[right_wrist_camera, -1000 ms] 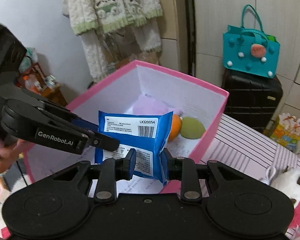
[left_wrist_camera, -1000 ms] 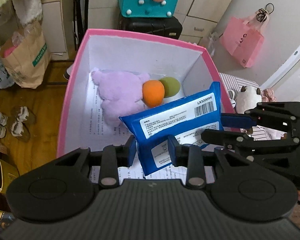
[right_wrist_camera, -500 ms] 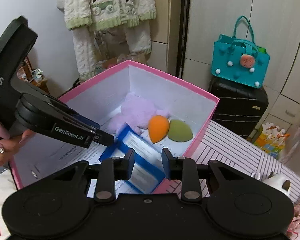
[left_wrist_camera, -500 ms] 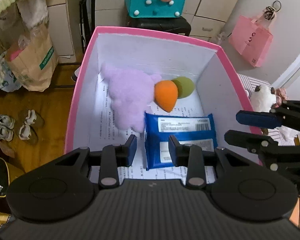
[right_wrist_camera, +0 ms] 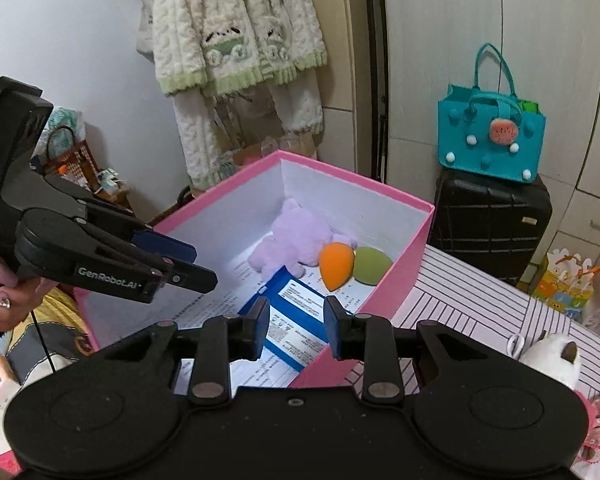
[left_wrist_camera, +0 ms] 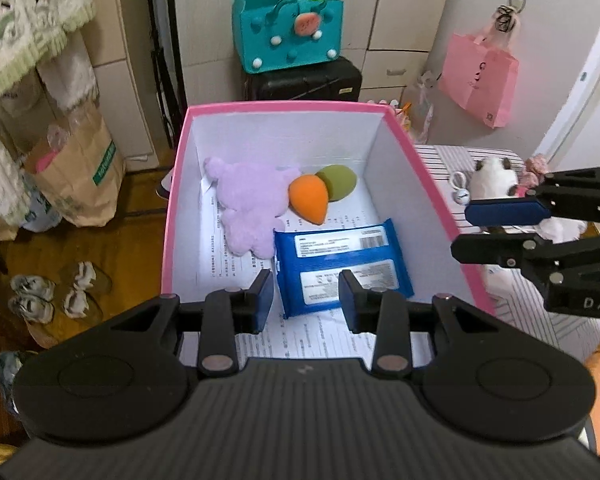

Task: Organize soft objects
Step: 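Withdraw the left tool from the box and move toward the white tissue pack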

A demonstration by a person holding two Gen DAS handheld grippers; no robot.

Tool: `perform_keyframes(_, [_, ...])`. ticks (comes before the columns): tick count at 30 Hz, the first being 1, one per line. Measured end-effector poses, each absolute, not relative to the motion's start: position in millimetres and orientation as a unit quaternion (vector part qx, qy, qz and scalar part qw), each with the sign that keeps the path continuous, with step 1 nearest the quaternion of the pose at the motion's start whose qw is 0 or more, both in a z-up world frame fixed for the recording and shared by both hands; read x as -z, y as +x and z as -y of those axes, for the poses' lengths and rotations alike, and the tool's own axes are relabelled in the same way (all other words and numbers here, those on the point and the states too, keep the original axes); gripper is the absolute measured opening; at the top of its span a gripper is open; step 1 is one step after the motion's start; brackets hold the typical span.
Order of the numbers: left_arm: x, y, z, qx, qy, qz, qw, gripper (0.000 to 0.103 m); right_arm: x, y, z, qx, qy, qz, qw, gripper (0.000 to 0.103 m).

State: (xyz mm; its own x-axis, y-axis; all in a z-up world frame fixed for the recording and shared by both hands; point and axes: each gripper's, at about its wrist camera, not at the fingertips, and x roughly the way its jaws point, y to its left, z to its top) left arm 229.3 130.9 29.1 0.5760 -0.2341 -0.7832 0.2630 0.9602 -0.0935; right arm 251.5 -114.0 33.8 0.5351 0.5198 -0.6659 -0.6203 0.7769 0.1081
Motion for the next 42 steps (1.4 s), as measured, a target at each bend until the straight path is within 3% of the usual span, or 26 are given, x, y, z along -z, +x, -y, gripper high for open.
perform_keyframes(23, [-93.1,124.5,-109.4,0.159,0.073,-0.413,0.894,0.061,-99.4,157.3,153.8,-0.398,-0.077,-0.315,0.858,0.039])
perform_keyframes(42, [-86.2,50.5,-63.8,0.220,0.132,-0.413,0.874,0.067,-94.7,71.4,212.2,-0.385,-0.085,-0.308,0.866,0.045])
